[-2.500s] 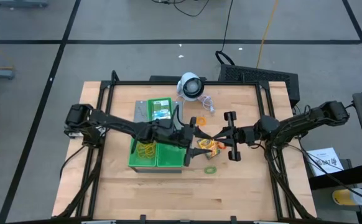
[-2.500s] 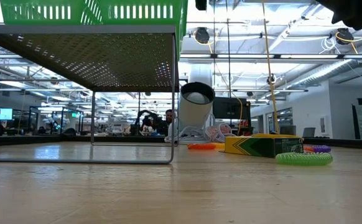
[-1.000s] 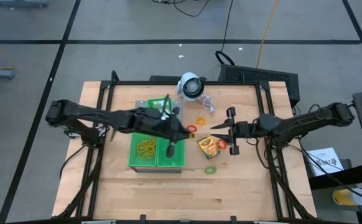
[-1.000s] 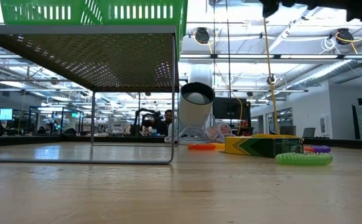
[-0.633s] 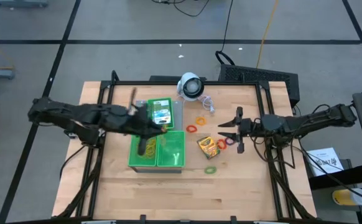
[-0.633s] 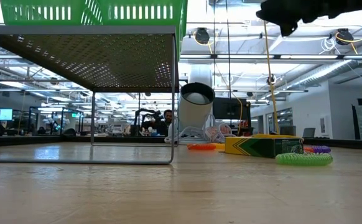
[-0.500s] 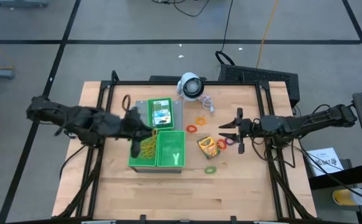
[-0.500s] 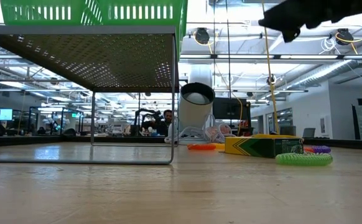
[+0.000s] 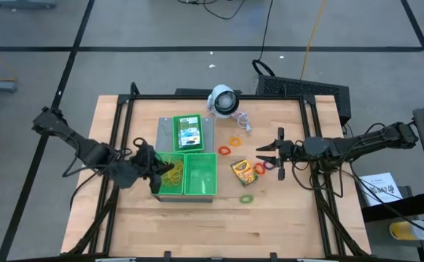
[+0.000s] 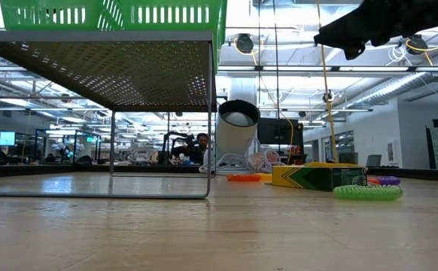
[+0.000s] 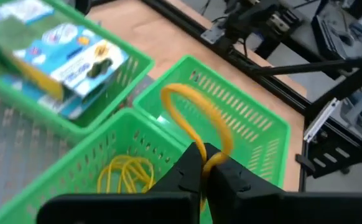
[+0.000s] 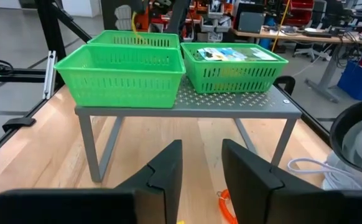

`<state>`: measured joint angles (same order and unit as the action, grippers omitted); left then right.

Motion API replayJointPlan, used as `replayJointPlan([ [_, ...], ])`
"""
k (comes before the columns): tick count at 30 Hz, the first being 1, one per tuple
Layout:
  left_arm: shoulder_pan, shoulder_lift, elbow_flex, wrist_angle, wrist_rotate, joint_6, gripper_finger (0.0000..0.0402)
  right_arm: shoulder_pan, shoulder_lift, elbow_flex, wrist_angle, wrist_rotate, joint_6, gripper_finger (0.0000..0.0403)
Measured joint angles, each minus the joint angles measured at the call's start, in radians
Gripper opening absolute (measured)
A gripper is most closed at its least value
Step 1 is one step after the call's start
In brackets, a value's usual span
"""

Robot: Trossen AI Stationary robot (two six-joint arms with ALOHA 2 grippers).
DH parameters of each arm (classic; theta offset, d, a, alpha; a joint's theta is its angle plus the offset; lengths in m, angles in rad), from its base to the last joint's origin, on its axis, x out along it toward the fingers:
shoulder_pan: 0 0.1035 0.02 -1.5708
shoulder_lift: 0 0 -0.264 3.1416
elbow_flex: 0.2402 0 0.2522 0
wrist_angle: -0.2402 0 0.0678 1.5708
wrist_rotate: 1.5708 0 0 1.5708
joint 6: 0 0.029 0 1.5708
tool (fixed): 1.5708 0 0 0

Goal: Pick & Place Office Desk Supplies
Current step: Put the yellow rubber band into the bottom left green basket on the shelf

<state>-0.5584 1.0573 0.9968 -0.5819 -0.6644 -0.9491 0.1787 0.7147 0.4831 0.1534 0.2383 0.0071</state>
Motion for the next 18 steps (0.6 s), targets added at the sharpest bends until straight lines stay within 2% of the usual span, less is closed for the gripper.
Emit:
replayJointPlan([
  [9, -0.011, 0.000, -0.008, 0.010, 0.036, -0.035, 0.0055, 0.000, 0.000, 0.000, -0.001, -0.003, 0.001, 0.0100],
  [18, -0.010, 0.000, -0.008, 0.007, 0.035, -0.038, 0.0167, 0.000, 0.000, 0.000, -0.003, -0.003, 0.007, 0.0100],
])
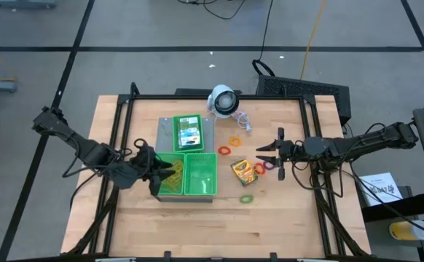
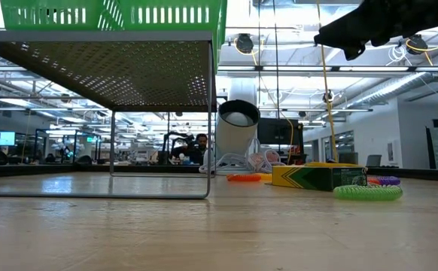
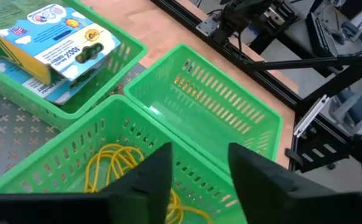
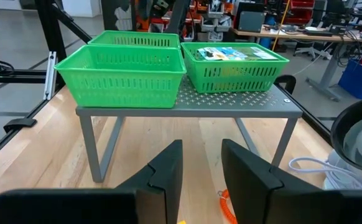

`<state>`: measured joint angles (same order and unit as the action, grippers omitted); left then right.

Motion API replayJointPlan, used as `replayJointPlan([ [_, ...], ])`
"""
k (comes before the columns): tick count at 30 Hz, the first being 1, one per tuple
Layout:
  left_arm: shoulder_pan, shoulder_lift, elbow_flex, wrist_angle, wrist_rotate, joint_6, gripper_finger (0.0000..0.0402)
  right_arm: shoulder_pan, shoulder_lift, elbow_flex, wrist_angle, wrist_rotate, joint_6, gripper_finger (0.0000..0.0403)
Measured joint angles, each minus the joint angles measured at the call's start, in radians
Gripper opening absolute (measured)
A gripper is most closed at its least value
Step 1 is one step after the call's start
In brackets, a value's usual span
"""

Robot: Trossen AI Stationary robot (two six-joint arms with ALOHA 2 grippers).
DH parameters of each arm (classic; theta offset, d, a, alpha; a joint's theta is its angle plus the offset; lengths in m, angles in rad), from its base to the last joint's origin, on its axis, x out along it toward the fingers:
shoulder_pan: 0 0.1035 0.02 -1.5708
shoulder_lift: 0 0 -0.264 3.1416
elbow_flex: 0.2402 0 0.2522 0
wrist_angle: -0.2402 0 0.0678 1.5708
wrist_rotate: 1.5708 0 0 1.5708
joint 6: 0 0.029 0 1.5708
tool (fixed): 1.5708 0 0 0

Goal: Pick & Place Office Desk Supplies
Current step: Put the yellow rubber band into the bottom left green basket on the shelf

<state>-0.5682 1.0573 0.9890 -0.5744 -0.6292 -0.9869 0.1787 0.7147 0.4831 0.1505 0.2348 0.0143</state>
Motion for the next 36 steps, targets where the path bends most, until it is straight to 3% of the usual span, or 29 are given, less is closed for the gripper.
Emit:
replayJointPlan([
  [9, 0.037, -0.095, 0.000, 0.007, 0.000, 0.074, 0.0238, 0.000, 0.000, 0.000, -0.005, 0.000, 0.000, 0.0100],
  [15, 0.042, -0.188, 0.001, 0.098, -0.081, 0.281, 0.0245, 0.000, 0.009, -0.017, 0.010, -0.004, 0.000, 0.0100],
  [21, 0.042, -0.203, 0.001, 0.177, -0.167, 0.434, 0.0244, 0.000, 0.034, -0.109, 0.079, -0.003, 0.004, 0.0104],
  [27, 0.065, -0.204, -0.022, 0.211, -0.060, 0.649, 0.0244, 0.000, 0.080, -0.181, 0.138, -0.002, 0.030, 0.0113],
  [32, 0.099, -0.274, -0.140, 0.364, -0.031, 0.801, 0.0244, 0.000, 0.155, -0.201, 0.097, -0.002, 0.180, 0.0123],
  [36, 0.155, -0.371, -0.266, 0.491, 0.083, 0.861, 0.0244, 0.000, 0.216, -0.202, 0.034, -0.003, 0.266, 0.0142],
])
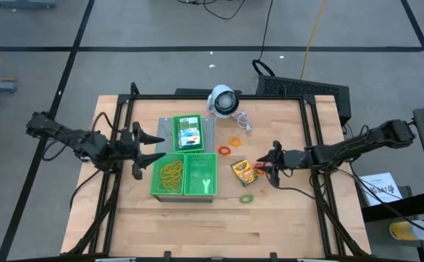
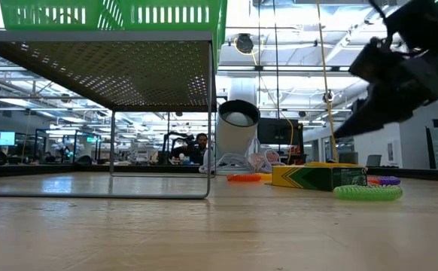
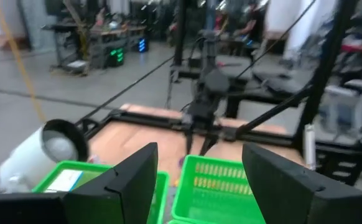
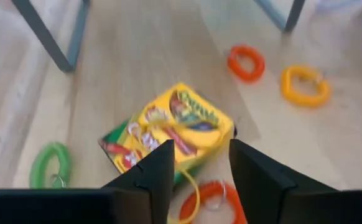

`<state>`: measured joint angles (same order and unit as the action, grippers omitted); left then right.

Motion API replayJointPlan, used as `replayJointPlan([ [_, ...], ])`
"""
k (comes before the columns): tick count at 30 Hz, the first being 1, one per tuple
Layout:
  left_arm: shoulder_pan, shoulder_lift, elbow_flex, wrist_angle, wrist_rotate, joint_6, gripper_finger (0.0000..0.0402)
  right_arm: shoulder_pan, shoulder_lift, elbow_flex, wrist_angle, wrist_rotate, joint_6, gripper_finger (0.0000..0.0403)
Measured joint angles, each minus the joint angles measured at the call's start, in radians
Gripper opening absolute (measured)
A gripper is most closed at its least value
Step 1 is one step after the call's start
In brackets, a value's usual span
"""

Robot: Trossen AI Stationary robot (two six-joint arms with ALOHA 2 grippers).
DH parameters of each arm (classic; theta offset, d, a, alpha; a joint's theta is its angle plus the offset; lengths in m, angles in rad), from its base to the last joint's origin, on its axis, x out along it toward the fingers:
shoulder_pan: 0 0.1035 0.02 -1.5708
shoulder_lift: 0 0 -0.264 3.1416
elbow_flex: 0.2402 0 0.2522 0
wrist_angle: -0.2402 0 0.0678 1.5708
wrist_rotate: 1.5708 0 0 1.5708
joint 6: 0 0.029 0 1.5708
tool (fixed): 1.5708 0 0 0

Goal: Pick & Place Office Desk Supplies
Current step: Put the yellow rubber band into the bottom left green basket on the shelf

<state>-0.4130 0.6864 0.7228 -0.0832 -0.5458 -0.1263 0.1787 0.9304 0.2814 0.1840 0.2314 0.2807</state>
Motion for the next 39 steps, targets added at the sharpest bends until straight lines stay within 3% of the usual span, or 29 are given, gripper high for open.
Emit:
replayJointPlan([
  [5, 0.067, -0.120, -0.130, 0.094, 0.101, -0.004, 0.0244, 0.000, 0.064, 0.000, -0.008, -0.061, 0.069, 0.0168],
  [18, 0.156, -0.204, -0.228, 0.112, 0.105, -0.040, 0.0244, 0.000, 0.240, 0.000, 0.013, -0.079, 0.154, 0.0154],
  [27, 0.177, -0.196, -0.228, 0.101, 0.104, -0.063, 0.0244, 0.000, 0.260, 0.000, 0.030, -0.079, 0.146, 0.0109],
  [39, 0.178, -0.196, -0.228, 0.117, 0.100, -0.052, 0.0244, 0.000, 0.260, 0.001, 0.038, -0.079, 0.066, 0.0004],
])
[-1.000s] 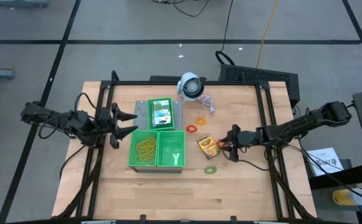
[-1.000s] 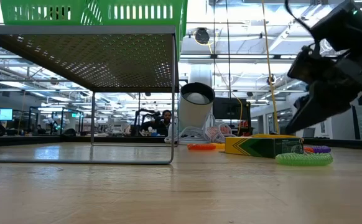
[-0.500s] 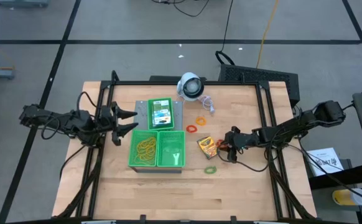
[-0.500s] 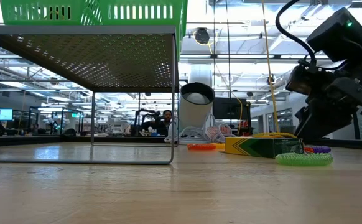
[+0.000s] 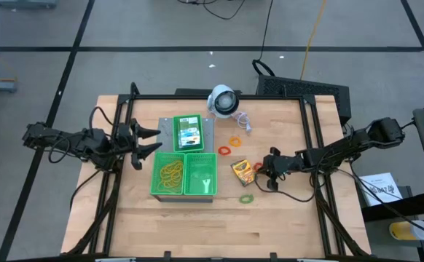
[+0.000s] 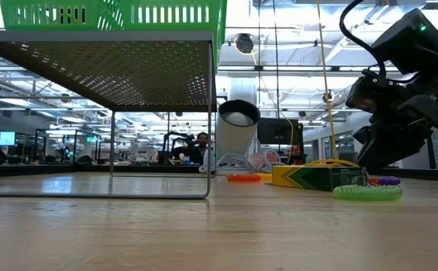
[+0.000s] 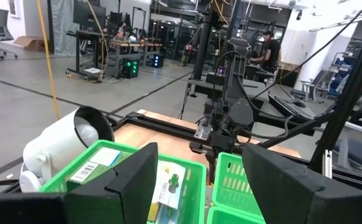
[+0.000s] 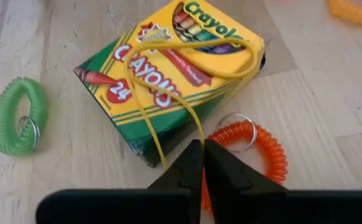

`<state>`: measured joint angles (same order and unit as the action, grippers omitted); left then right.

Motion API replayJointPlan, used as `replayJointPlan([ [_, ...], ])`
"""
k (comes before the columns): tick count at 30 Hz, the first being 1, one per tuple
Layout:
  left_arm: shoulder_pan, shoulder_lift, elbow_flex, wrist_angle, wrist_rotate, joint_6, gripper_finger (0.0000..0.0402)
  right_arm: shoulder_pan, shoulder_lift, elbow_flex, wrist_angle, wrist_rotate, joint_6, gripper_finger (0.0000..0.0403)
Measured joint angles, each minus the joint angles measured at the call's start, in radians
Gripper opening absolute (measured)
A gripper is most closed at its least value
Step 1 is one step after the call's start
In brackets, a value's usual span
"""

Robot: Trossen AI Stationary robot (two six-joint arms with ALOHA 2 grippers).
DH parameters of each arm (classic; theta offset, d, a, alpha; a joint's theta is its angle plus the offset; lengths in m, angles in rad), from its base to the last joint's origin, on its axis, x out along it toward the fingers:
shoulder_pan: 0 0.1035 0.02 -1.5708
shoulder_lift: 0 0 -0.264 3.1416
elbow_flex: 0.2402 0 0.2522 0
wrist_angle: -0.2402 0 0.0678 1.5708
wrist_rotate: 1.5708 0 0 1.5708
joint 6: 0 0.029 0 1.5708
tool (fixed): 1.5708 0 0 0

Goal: Pick & Place Office Desk Supplies
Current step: Put the yellow rubber band into the bottom left green basket on the shelf

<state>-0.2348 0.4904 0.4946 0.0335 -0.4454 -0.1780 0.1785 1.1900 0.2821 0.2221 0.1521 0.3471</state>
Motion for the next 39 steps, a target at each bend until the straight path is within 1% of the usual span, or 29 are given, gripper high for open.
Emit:
replayJointPlan([
  [3, 0.000, 0.000, 0.000, 0.020, 0.000, 0.000, 0.0244, 0.000, -0.005, 0.000, 0.021, 0.000, -0.020, 0.0004],
  [6, 0.000, 0.000, 0.000, 0.050, 0.000, -0.013, 0.0244, 0.000, -0.041, 0.000, 0.044, 0.000, -0.052, 0.0002],
  [12, 0.000, 0.000, 0.000, 0.081, -0.002, -0.003, 0.0244, 0.000, -0.177, 0.000, 0.136, 0.001, -0.148, 0.0001],
  [17, 0.000, 0.000, 0.000, 0.107, -0.011, -0.008, 0.0244, 0.000, -0.263, 0.000, 0.307, 0.001, -0.298, 0.0001],
  [22, 0.000, 0.024, 0.000, 0.187, -0.053, 0.027, 0.0244, -0.001, -0.280, 0.000, 0.513, -0.017, -0.455, 0.0001],
  [27, 0.000, 0.119, 0.000, 0.343, -0.044, 0.060, 0.0244, -0.016, -0.251, 0.000, 0.701, -0.117, -0.529, 0.0001],
  [31, 0.000, 0.224, 0.000, 0.485, 0.025, 0.072, 0.0244, -0.037, -0.227, 0.001, 0.818, -0.192, -0.546, 0.0000],
  [34, 0.000, 0.306, 0.007, 0.571, 0.059, 0.090, 0.0244, -0.049, -0.215, 0.030, 0.827, -0.225, -0.544, 0.0000],
  [39, 0.000, 0.438, 0.097, 0.553, 0.064, 0.099, 0.0244, -0.057, -0.174, 0.119, 0.780, -0.297, -0.571, 0.0000],
])
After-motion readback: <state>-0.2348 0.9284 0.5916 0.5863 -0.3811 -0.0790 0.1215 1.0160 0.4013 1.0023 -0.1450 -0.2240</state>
